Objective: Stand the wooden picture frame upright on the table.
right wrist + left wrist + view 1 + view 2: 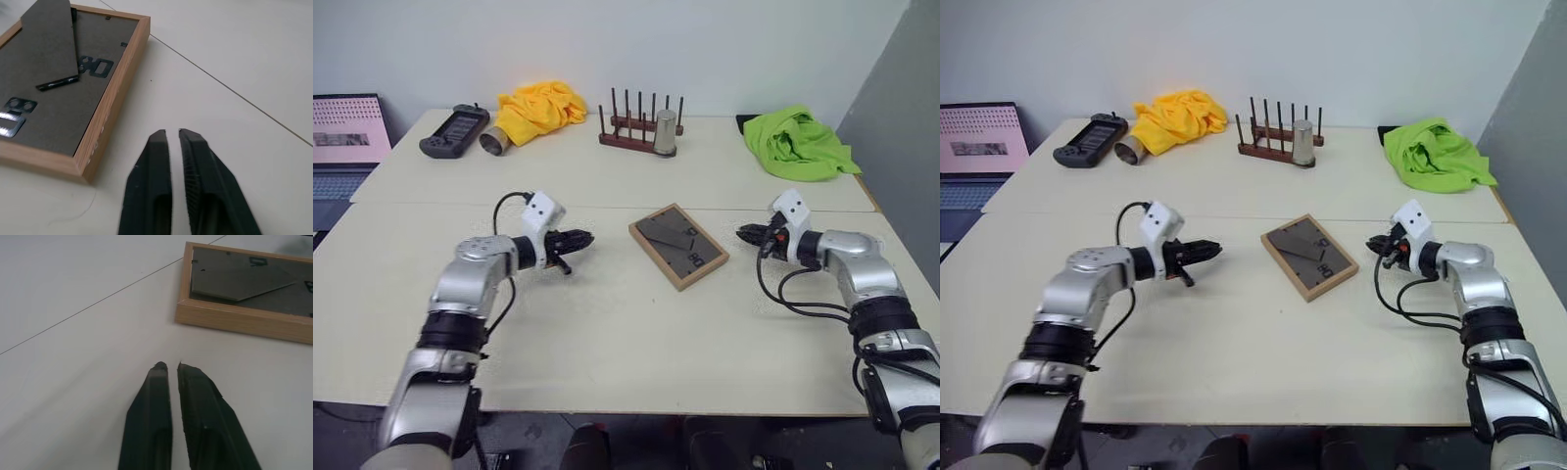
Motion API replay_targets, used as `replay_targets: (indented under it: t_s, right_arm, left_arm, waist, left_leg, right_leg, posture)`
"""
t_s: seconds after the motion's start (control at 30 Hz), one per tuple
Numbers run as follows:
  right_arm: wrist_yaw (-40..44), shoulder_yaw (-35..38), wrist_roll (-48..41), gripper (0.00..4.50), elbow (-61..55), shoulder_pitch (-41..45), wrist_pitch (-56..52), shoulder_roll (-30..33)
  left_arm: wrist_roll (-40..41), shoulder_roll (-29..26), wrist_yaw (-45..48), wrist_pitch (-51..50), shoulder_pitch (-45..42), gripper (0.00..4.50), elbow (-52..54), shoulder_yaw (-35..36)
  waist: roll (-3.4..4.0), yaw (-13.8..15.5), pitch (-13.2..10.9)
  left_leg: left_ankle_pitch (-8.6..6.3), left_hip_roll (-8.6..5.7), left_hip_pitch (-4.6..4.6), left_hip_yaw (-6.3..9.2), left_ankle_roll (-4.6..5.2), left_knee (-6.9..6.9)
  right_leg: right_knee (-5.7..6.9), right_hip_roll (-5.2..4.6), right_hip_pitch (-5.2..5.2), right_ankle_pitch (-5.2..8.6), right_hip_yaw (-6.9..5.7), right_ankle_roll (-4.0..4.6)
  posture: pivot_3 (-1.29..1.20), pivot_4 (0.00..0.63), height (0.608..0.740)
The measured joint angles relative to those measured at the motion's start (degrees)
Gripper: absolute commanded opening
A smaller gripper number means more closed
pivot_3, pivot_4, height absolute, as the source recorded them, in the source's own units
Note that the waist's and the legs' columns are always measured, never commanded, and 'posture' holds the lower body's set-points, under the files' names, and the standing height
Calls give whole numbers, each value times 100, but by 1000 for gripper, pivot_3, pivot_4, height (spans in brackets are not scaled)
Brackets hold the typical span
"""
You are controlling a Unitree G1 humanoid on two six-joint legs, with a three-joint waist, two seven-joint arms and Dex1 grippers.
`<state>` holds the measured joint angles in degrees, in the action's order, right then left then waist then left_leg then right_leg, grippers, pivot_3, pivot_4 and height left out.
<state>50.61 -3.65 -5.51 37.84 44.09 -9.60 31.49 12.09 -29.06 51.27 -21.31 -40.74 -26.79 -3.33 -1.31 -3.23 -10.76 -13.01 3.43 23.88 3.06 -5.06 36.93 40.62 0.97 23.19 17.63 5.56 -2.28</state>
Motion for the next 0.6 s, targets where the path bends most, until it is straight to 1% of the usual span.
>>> replay_targets:
  t_s: [0.03,0.13,0.3,0.47,0.6]
  right_arm:
    - [-91,-55,58,11,122,34,54,-121]
    - [-112,-182,218,11,238,33,148,-264]
    - [-81,-259,262,11,186,8,153,-446]
    - [214,-359,205,11,-691,-410,-156,-489]
    - [366,-466,161,11,-1477,-803,-530,-500]
  left_arm:
    - [-83,195,-67,127,-116,9,-258,-86]
    - [-243,520,-126,451,-425,9,-939,-164]
    - [-467,843,-190,938,-930,9,-1828,-231]
    - [-704,1029,-174,1207,-1193,9,-2598,-263]
    - [-827,1066,-172,1376,-1333,9,-2837,-264]
  waist:
    - [0,3,0]
    - [0,-2,0]
    - [0,-22,0]
    - [0,-21,0]
    - [0,-10,0]
  left_leg:
    - [0,-1,2,0,0,1]
    - [0,-2,3,-1,0,0]
    - [0,-2,0,-1,0,-1]
    - [0,-4,2,1,0,-1]
    - [0,-5,1,4,0,1]
  right_leg:
    - [1,0,1,0,0,0]
    - [8,-1,4,0,0,0]
    - [13,0,4,0,0,0]
    - [16,0,4,0,-2,0]
    - [19,0,3,0,-2,0]
  posture:
    - [0,150,740]
    - [0,150,740]
    - [0,150,740]
    - [0,150,740]
    - [0,150,740]
